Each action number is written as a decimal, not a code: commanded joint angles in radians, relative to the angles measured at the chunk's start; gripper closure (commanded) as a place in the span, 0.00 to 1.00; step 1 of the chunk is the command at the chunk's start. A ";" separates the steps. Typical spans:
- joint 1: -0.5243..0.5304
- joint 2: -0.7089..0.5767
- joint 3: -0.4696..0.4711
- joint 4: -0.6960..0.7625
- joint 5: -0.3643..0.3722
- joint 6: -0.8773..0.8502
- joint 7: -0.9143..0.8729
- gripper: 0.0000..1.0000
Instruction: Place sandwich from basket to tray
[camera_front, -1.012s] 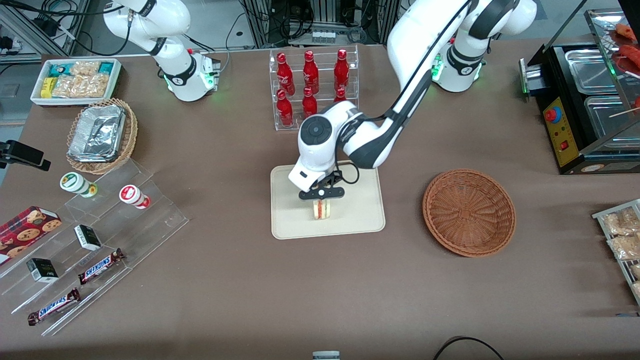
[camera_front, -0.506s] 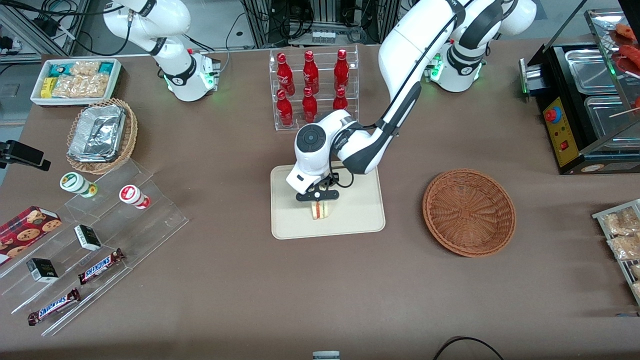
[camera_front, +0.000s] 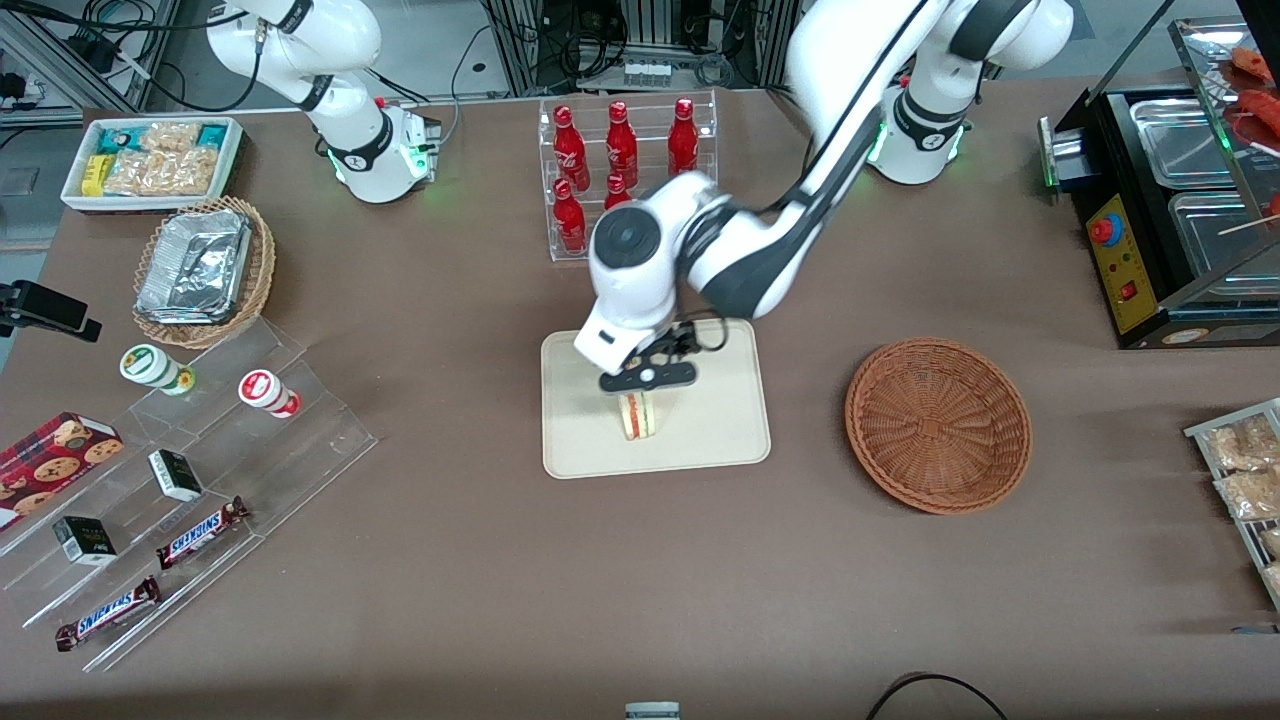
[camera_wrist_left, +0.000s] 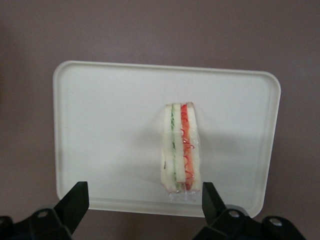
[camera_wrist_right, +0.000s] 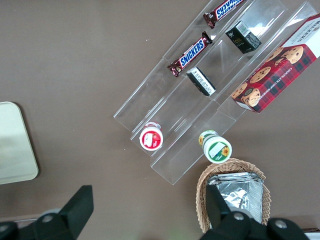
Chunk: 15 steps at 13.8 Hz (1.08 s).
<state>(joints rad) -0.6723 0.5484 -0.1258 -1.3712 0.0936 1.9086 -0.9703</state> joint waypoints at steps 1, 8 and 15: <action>0.113 -0.193 -0.003 -0.051 -0.012 -0.110 -0.007 0.00; 0.419 -0.517 -0.002 -0.170 -0.061 -0.341 0.382 0.00; 0.709 -0.573 -0.002 -0.146 -0.060 -0.462 0.930 0.00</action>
<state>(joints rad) -0.0321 -0.0163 -0.1142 -1.5245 0.0460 1.4532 -0.1615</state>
